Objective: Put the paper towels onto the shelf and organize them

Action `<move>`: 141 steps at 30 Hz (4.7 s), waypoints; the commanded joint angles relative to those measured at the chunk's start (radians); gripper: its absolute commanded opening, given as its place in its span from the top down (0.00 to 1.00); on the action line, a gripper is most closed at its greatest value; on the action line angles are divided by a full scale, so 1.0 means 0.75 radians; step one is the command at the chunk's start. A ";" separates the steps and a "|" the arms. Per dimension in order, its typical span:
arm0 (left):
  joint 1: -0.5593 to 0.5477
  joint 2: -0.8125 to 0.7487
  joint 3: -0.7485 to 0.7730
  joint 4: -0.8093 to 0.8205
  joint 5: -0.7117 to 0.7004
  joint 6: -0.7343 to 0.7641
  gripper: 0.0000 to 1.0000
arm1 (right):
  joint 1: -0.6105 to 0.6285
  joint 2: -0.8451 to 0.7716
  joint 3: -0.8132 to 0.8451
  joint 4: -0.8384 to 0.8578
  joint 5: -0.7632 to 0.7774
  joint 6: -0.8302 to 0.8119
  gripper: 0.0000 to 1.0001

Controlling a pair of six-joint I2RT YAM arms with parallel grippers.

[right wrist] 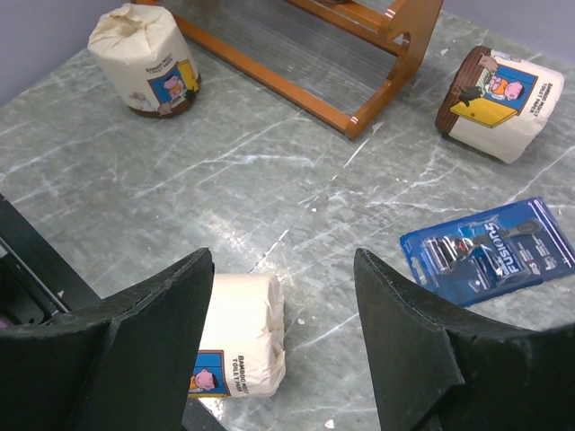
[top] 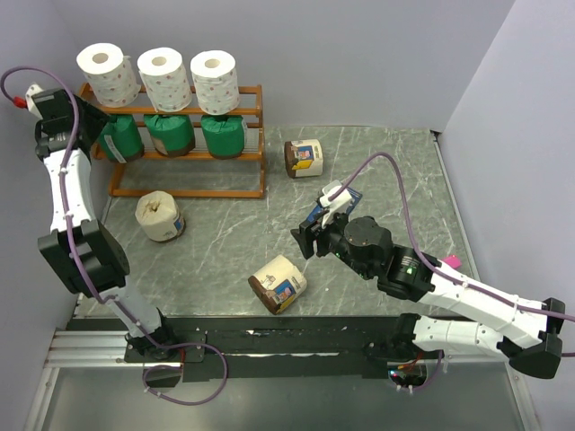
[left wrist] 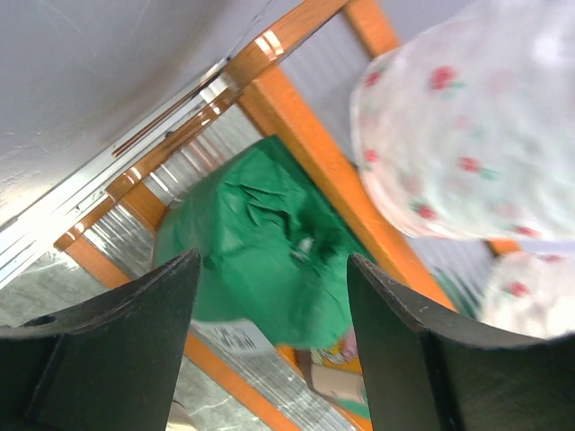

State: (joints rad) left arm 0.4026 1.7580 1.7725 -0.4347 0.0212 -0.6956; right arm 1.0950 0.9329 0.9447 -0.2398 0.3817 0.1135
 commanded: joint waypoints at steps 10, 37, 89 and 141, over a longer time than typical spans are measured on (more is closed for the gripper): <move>0.056 -0.305 -0.318 0.105 -0.016 -0.019 0.57 | -0.004 -0.068 0.045 -0.001 0.039 0.014 0.29; 0.007 0.036 -0.206 0.316 0.092 -0.054 0.63 | -0.004 0.010 0.070 0.058 0.037 -0.043 0.28; -0.019 -0.618 -1.161 -0.005 0.033 -0.052 0.28 | -0.002 -0.037 0.080 -0.106 -0.026 0.090 0.29; -0.032 -0.415 -1.032 -0.007 0.154 0.056 0.33 | -0.002 -0.131 0.013 -0.073 -0.020 0.096 0.28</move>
State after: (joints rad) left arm 0.3824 1.4277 1.0054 -0.4789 0.0910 -0.6720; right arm 1.0943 0.8379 0.9440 -0.3290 0.3576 0.1753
